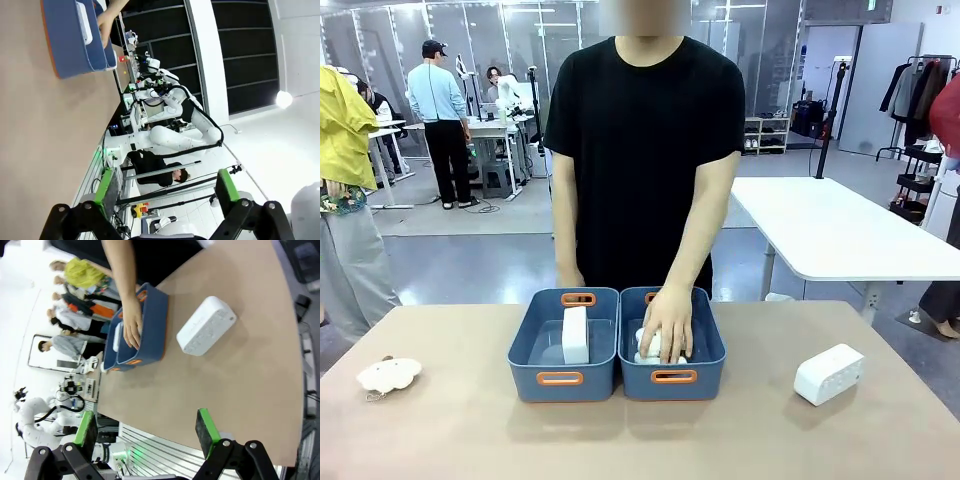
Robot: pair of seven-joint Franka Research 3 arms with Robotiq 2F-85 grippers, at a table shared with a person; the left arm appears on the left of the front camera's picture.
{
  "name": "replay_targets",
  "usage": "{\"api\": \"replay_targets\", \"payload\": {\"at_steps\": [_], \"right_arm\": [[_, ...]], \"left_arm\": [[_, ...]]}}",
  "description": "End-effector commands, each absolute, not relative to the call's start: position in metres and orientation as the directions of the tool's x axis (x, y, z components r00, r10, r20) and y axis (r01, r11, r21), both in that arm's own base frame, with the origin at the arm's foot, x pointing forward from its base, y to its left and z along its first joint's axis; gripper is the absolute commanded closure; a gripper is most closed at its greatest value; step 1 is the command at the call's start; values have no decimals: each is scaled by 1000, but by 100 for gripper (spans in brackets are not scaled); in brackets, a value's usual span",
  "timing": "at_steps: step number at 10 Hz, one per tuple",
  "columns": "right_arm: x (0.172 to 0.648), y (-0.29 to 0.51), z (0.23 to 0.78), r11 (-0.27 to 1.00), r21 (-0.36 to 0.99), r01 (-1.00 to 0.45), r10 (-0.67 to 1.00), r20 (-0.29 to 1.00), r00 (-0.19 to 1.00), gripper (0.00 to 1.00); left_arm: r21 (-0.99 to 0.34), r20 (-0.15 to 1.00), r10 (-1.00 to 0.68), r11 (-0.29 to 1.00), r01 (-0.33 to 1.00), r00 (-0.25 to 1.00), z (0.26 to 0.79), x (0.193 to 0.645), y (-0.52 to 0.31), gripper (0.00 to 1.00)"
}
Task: Sort the digital clocks into the basket.
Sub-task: Pick up the Digital clock from the table and place it into the empty Plastic storage basket.
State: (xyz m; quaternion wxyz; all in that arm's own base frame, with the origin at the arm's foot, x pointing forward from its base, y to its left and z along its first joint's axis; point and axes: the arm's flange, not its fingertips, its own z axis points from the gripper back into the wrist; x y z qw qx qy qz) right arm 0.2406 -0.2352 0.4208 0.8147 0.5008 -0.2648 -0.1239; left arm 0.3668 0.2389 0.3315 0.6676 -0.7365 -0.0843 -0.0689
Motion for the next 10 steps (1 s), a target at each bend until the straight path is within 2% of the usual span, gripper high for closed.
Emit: {"api": "replay_targets", "payload": {"at_steps": [1,2,3,4,6,8,10], "right_arm": [[243,-204,459,509,857,79,-487,212,847,0],[257,-188,473,496,834,242,-484,34,875,0],[278,-171,485,551,743,381,-504,-67,861,0],[303,-155,495,585,670,457,-523,-120,844,0],[360,-119,496,625,494,604,-601,-189,776,0],[391,-84,484,628,357,692,-657,-232,717,0],[420,-59,456,620,256,741,-718,-196,668,0]], "left_arm": [[-975,201,44,-84,204,979,336,372,239,0],[-975,201,44,-84,204,979,336,372,239,0],[-975,201,44,-84,204,979,336,372,239,0],[-975,201,44,-84,204,979,336,372,239,0],[-975,201,44,-84,204,979,336,372,239,0],[-975,201,44,-84,204,979,336,372,239,0],[-975,201,44,-84,204,979,336,372,239,0]]}}
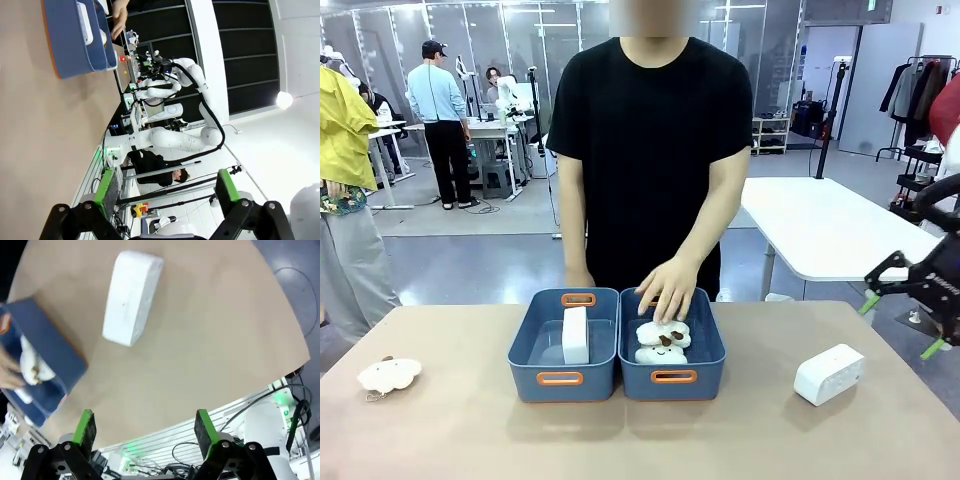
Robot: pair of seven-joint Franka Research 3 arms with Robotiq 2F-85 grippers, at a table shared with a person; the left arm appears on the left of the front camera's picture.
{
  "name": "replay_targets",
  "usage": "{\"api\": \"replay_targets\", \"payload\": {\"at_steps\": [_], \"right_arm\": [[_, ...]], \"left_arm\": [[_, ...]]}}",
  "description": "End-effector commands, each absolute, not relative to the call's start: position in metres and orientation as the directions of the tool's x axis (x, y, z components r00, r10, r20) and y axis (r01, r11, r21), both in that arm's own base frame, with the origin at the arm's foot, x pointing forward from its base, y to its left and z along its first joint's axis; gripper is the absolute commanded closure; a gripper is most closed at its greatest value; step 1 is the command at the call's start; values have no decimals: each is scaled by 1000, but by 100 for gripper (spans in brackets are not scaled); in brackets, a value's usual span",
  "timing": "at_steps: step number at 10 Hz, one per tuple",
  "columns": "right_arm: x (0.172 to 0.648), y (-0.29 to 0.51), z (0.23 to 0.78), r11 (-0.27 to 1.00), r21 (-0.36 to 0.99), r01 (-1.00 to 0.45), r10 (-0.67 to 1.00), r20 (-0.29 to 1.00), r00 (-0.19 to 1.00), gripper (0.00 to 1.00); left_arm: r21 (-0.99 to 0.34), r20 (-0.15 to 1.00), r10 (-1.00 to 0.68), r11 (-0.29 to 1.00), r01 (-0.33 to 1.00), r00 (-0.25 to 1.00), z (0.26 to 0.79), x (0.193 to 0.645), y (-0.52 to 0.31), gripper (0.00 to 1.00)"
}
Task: Sort the digital clocks into the basket.
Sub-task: Pick up the Digital clock from the table and place it into the empty Plastic storage basket.
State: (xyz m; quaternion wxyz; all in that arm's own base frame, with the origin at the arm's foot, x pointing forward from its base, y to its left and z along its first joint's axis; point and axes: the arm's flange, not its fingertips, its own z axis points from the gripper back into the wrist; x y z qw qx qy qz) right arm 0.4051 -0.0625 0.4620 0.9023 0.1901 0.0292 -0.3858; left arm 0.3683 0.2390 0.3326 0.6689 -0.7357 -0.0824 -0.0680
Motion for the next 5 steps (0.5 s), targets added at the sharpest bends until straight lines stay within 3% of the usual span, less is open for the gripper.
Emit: {"api": "replay_targets", "payload": {"at_steps": [1,5], "right_arm": [[431,-53,442,610,209,764,-745,-175,643,0],[460,-44,400,590,251,768,-776,-88,625,0]], "left_arm": [[-975,201,44,-84,204,979,336,372,239,0],[-975,201,44,-84,204,979,336,372,239,0]]}}
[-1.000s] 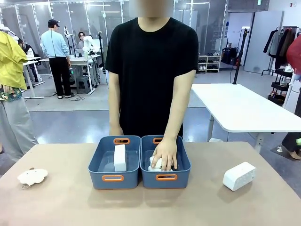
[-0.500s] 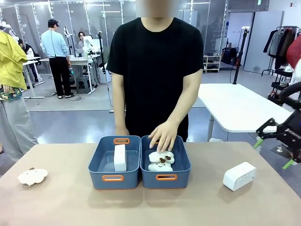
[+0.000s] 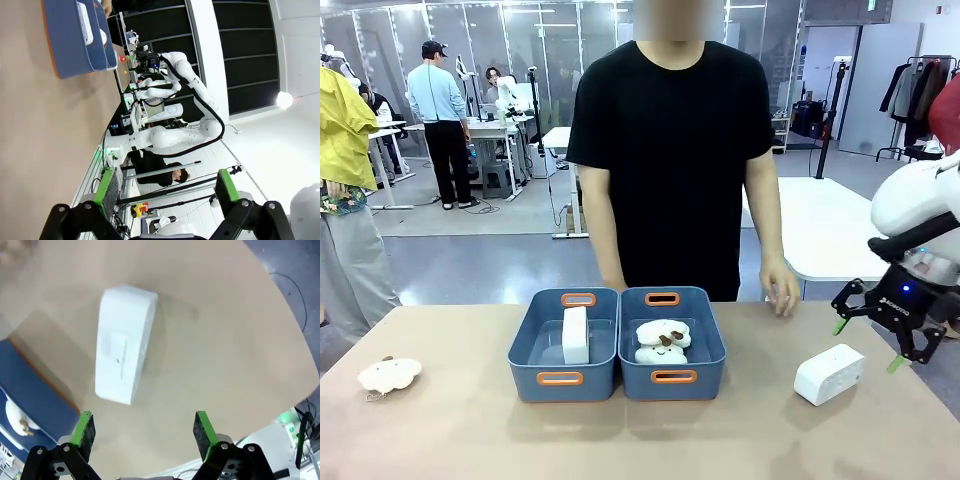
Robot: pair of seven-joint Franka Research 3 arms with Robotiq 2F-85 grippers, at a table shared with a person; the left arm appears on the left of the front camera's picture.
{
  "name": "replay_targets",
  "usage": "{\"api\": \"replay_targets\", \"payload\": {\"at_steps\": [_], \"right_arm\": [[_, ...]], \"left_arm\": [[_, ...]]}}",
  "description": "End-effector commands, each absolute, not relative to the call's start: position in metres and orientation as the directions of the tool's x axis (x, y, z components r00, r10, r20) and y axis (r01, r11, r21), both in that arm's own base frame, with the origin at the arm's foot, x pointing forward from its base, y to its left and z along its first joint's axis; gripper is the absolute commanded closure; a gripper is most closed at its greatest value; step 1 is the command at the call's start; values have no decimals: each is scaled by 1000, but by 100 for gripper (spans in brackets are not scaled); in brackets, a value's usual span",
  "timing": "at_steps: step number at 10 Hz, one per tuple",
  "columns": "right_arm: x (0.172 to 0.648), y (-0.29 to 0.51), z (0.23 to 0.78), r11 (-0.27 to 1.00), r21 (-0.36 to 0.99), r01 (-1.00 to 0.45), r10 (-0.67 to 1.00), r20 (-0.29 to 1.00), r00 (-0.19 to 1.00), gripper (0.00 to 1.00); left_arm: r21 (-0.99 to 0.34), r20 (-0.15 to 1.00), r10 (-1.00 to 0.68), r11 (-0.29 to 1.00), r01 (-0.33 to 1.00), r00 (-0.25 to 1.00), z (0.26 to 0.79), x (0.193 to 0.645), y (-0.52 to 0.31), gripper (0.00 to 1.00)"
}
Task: Sort the digital clocks into the basket.
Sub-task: Pick up the Digital clock from the table and place it into the empty Plastic storage basket.
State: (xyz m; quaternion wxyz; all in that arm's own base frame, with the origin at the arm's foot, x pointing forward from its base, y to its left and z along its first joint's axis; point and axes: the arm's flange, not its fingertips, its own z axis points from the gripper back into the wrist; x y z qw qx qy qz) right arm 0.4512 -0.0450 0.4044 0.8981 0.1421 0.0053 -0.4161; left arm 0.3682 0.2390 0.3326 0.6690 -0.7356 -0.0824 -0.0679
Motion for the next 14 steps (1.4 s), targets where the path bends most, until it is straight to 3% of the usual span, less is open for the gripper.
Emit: {"api": "replay_targets", "payload": {"at_steps": [1,3,12,13,14], "right_arm": [[459,-41,391,602,230,765,-764,-115,635,0],[461,-40,387,605,264,751,-751,-124,648,0],[502,-23,323,633,164,757,-754,-93,651,0],[503,-25,319,640,157,753,-748,-97,656,18],[501,-24,316,650,158,743,-737,-104,668,55]], "left_arm": [[-975,201,44,-84,204,979,336,372,239,0],[-975,201,44,-84,204,979,336,372,239,0],[-975,201,44,-84,204,979,336,372,239,0],[-975,201,44,-84,204,979,336,372,239,0],[-975,201,44,-84,204,979,336,372,239,0]]}}
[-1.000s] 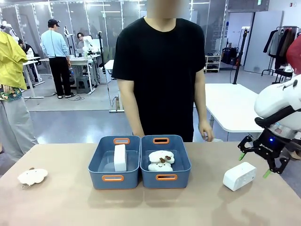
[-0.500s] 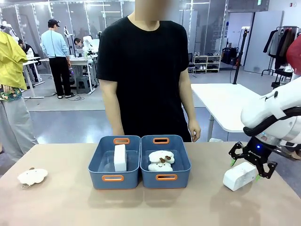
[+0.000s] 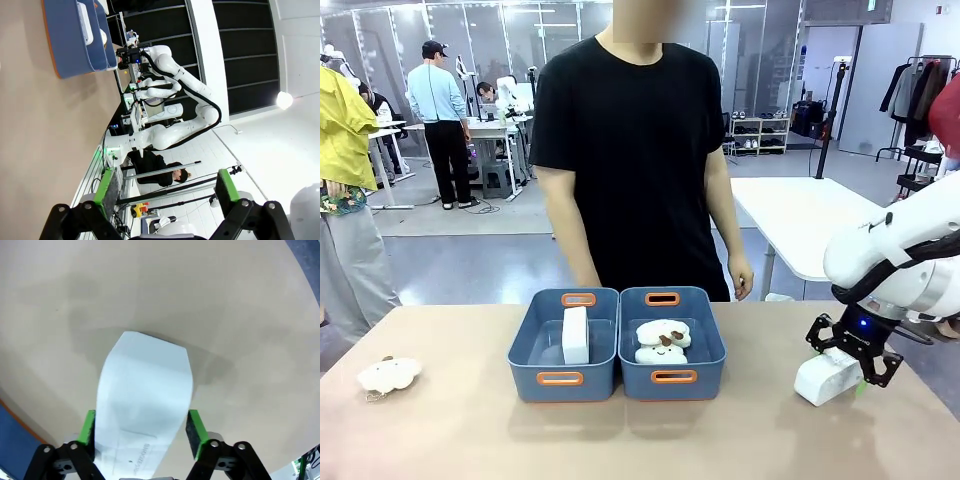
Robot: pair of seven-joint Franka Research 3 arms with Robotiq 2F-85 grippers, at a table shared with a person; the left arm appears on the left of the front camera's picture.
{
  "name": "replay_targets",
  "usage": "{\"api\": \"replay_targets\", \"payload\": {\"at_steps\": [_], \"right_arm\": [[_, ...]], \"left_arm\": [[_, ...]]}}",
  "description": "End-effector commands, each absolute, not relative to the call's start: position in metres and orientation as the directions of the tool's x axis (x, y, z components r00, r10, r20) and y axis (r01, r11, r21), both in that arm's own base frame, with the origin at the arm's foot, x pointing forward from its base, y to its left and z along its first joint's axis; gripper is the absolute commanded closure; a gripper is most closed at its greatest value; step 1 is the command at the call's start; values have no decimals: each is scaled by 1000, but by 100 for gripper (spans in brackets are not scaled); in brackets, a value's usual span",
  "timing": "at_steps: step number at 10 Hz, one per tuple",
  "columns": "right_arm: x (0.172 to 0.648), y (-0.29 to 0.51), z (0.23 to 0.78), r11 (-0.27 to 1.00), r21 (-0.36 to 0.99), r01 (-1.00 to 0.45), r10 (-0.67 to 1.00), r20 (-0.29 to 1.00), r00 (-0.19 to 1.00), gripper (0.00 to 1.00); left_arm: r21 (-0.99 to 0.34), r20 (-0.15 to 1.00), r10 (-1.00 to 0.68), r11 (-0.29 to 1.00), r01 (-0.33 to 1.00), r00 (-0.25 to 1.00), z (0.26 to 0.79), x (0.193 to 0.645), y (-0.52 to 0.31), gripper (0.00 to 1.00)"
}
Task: Sort the digital clocks into the basket.
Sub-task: Pick up the Digital clock from the table and place it into the empty Plastic storage basket.
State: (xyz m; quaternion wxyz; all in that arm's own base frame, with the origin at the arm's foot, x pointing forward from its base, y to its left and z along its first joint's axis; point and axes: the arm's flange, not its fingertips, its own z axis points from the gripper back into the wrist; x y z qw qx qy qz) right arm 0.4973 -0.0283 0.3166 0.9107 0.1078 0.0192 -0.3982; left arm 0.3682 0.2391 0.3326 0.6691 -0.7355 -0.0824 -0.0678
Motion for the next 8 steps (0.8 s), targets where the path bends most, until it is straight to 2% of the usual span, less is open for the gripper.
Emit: {"api": "replay_targets", "payload": {"at_steps": [1,2,5,6,7,8], "right_arm": [[500,-24,317,651,159,742,-737,-103,668,77],[500,-26,318,643,149,751,-746,-100,658,100],[496,-26,322,639,138,757,-750,-108,653,98],[486,-27,334,662,171,730,-724,-110,681,100],[462,-25,359,730,241,640,-635,-107,765,100],[433,-30,391,804,343,485,-486,-90,869,100]], "left_arm": [[-975,201,44,-84,204,979,336,372,239,0],[-975,201,44,-84,204,979,336,372,239,0],[-975,201,44,-84,204,979,336,372,239,0],[-975,201,44,-84,204,979,336,372,239,0],[-975,201,44,-84,204,979,336,372,239,0],[-975,201,44,-84,204,979,336,372,239,0]]}}
